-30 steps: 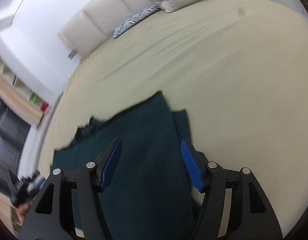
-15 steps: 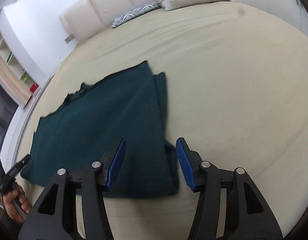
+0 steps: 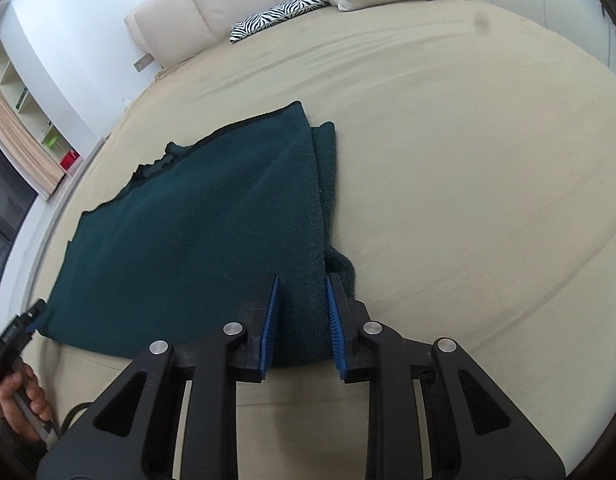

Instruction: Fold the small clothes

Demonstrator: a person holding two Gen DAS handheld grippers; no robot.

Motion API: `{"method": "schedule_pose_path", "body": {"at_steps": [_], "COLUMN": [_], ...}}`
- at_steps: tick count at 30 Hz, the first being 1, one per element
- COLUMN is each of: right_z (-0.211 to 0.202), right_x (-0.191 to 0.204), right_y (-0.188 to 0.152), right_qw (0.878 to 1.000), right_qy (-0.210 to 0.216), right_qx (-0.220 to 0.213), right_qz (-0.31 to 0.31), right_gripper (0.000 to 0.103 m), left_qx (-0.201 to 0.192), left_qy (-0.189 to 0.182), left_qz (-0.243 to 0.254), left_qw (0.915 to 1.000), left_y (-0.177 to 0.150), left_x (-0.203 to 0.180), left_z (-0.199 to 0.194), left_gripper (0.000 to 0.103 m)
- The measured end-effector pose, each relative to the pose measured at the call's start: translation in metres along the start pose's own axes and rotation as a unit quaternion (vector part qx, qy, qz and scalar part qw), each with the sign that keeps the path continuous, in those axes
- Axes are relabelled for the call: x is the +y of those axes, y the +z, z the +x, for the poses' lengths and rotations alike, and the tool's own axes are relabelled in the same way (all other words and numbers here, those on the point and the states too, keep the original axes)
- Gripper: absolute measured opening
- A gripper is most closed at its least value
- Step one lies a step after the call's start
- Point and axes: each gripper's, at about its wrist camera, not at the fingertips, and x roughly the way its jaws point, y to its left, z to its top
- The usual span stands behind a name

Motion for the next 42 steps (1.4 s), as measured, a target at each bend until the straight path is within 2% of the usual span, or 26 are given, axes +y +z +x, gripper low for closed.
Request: {"method": "schedule_pose_path", "body": {"at_steps": [3, 4, 5, 6, 8, 9, 10, 11, 12, 14, 17, 20, 26, 32, 42], "right_z": [0.003, 0.005, 0.005, 0.007, 0.009, 0.009, 0.010, 0.010, 0.009, 0.007, 0.003, -0.004, -0.018, -0.013, -0.017], "right_x": [0.004, 0.005, 0.006, 0.009, 0.014, 0.015, 0.015, 0.015, 0.014, 0.011, 0.010, 0.014, 0.026, 0.009, 0.000], "right_y": [0.001, 0.000, 0.000, 0.000, -0.001, -0.001, 0.000, 0.000, 0.000, 0.000, 0.001, 0.001, -0.003, -0.015, -0.025], "right_qw": [1.000, 1.000, 1.000, 1.000, 0.999, 0.999, 0.999, 0.999, 0.999, 0.999, 0.999, 0.998, 0.994, 0.996, 0.997], "right_qy": [-0.001, 0.002, 0.010, 0.011, 0.000, 0.000, -0.002, -0.008, -0.017, -0.023, -0.030, -0.039, -0.056, -0.058, -0.050], "right_qx": [0.005, 0.006, 0.005, 0.004, -0.001, 0.005, 0.006, 0.005, 0.005, 0.003, -0.001, -0.012, -0.033, -0.012, -0.009], "right_qz": [-0.006, -0.007, -0.008, -0.016, -0.033, -0.036, -0.038, -0.039, -0.040, -0.038, -0.045, -0.052, -0.084, -0.064, -0.049], "right_gripper": [0.033, 0.043, 0.048, 0.048, 0.048, 0.046, 0.043, 0.031, 0.027, 0.014, 0.008, 0.007, 0.005, 0.005, 0.005], "left_qx": [0.006, 0.009, 0.016, 0.030, 0.030, 0.030, 0.029, 0.027, 0.022, 0.015, 0.011, 0.003, -0.024, 0.009, 0.009], "left_qy": [0.002, -0.004, -0.009, -0.017, -0.006, -0.004, -0.002, -0.002, -0.003, 0.007, 0.020, 0.029, 0.045, 0.039, 0.038], "left_qz": [-0.023, -0.026, -0.024, -0.016, 0.004, 0.010, 0.011, 0.010, 0.012, 0.027, 0.045, 0.046, 0.079, 0.055, 0.055], "left_qw": [0.9997, 0.9996, 0.9995, 0.9993, 0.9995, 0.9995, 0.9995, 0.9996, 0.9997, 0.9995, 0.9987, 0.9985, 0.9955, 0.9977, 0.9977], "left_y": [0.003, 0.005, 0.006, 0.006, 0.005, 0.005, 0.005, 0.006, 0.006, 0.006, 0.005, 0.005, -0.002, -0.015, -0.021], "left_x": [0.012, 0.015, 0.015, 0.013, 0.007, 0.004, 0.004, 0.003, 0.002, -0.003, -0.009, -0.010, -0.020, -0.002, -0.001], "left_z": [0.006, 0.008, 0.011, 0.016, 0.016, 0.015, 0.014, 0.012, 0.009, 0.006, 0.007, 0.003, -0.012, 0.001, -0.003], "left_gripper": [0.058, 0.052, 0.046, 0.033, 0.029, 0.024, 0.020, 0.017, 0.010, 0.009, 0.008, 0.008, 0.007, 0.007, 0.007]}}
